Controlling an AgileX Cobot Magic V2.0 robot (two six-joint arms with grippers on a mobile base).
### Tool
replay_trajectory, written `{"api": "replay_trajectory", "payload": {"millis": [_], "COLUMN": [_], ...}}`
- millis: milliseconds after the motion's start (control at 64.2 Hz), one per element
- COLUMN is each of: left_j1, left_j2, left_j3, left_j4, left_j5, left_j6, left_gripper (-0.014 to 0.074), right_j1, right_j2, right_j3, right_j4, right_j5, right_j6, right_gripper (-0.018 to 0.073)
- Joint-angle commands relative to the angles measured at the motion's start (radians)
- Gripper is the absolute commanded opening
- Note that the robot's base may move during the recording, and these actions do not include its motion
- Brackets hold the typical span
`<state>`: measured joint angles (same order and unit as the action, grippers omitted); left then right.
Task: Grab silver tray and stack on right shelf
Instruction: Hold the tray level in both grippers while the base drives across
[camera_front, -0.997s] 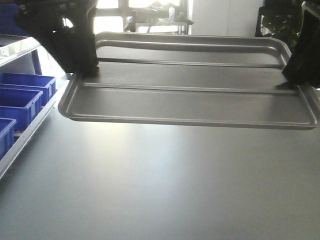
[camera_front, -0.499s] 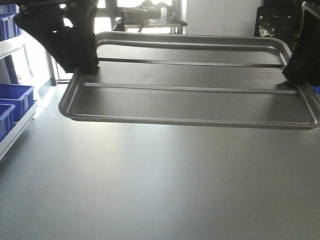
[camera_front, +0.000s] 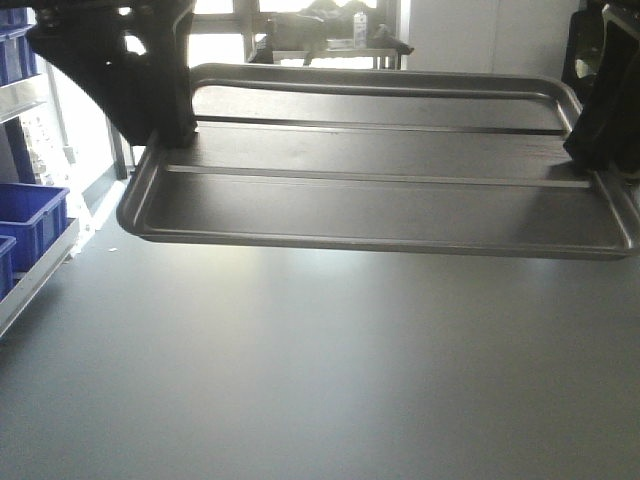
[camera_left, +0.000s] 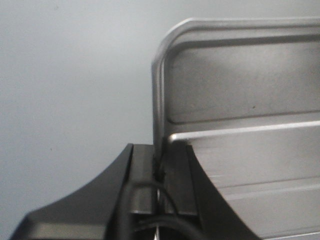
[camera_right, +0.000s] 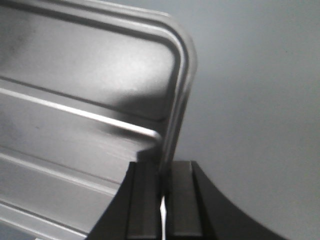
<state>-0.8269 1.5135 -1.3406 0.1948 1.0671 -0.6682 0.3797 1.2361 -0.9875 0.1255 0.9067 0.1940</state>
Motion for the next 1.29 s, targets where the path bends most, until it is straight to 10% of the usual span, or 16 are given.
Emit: {"api": "replay_trajectory", "payload": {"millis": [0,1278], "left_j1": [-0.008,-0.008], "left_j2": [-0.039,-0.039], "left_j3": [-0.029,-0.029], "left_j4": [0.011,0.011], "left_j5": [-0.023,-0.023], "left_j6": [0.017,0.017], "left_gripper": [-0.0101,-0.0101], "right_j1": [0.002,0.002], "right_j2": [-0.024,-0.024], "right_j3": [-0.034,-0.034], "right_j4": [-0.008,-0.008], "right_j5": [-0.036,-0.036], "right_j6": [-0.029,-0.029], "right_gripper": [0.0056,0.0056]}}
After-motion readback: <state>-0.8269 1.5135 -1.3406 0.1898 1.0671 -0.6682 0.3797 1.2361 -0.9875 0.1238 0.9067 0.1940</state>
